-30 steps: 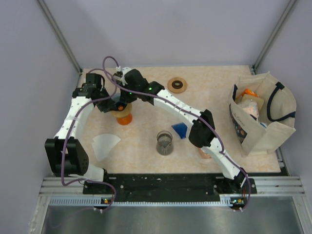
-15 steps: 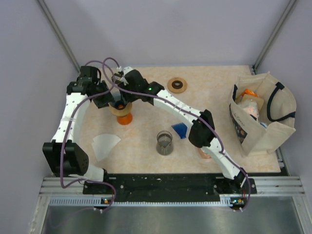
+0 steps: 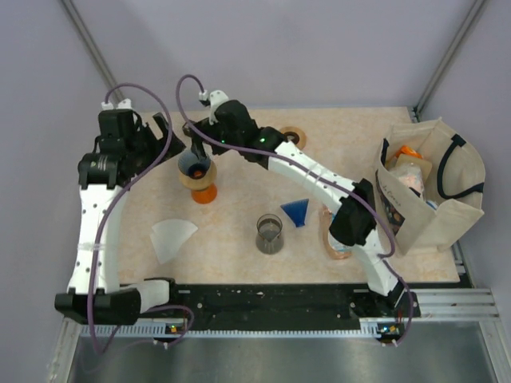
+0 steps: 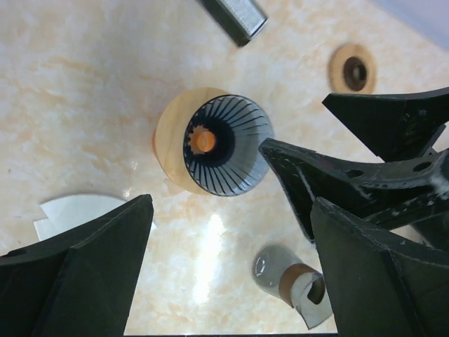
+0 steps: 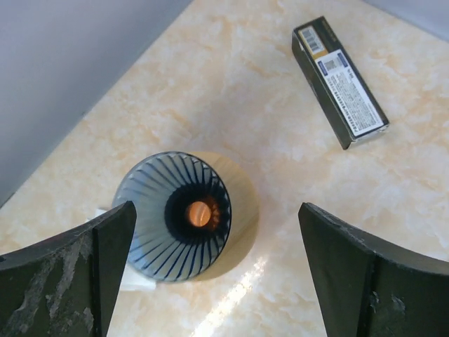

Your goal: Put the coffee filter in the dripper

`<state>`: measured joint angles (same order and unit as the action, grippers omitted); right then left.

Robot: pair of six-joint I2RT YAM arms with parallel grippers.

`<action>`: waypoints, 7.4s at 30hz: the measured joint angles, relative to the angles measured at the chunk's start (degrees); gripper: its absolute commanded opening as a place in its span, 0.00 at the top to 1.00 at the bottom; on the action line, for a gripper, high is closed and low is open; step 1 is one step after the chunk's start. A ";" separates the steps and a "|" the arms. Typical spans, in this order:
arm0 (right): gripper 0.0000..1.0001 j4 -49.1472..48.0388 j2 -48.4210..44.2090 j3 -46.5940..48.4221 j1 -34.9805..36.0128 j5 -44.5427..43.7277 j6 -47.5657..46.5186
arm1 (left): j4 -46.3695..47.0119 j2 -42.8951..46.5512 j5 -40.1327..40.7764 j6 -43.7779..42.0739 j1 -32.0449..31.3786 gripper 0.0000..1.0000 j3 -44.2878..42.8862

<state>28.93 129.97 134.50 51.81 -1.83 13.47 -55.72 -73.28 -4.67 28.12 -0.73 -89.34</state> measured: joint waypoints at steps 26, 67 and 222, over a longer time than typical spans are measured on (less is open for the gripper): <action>0.01 -8.50 -58.58 -72.65 -17.77 -17.03 5.09 | 11.67 27.54 -8.59 0.46 0.00 0.01 29.24; 0.04 -28.28 -43.54 -80.04 -6.10 11.72 12.63 | 18.51 20.11 11.15 24.00 15.32 0.01 57.94; 1.00 -42.51 -54.62 -87.97 0.72 10.14 -28.68 | 19.71 36.04 -5.14 28.04 -11.78 0.01 52.46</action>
<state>-13.58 75.35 46.52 52.53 8.32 -15.20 -36.01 -37.23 -9.80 56.16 -12.51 -36.88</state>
